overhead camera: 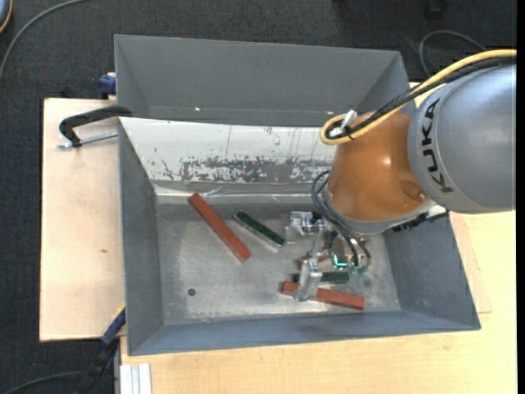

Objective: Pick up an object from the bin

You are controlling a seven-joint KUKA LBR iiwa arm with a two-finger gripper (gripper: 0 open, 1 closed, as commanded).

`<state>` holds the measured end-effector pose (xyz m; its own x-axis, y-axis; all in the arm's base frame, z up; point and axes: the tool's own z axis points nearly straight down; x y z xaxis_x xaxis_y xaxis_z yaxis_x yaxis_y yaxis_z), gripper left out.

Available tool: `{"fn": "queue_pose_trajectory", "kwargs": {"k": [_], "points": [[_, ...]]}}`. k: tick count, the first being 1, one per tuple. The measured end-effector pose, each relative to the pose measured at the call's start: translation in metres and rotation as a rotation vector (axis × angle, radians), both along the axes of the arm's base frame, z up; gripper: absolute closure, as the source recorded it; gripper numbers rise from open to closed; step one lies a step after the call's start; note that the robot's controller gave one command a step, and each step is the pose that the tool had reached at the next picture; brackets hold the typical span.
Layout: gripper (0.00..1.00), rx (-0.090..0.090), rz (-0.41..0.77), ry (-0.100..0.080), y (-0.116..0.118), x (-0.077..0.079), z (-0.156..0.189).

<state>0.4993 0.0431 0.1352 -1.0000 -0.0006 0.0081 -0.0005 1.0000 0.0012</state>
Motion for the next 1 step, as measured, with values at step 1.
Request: {"fn": "queue_pose_trajectory", "kwargs": {"k": [1], "points": [[0.00, -0.002, 0.078, -0.002, -0.0615, 0.0131, -0.0677]]}}
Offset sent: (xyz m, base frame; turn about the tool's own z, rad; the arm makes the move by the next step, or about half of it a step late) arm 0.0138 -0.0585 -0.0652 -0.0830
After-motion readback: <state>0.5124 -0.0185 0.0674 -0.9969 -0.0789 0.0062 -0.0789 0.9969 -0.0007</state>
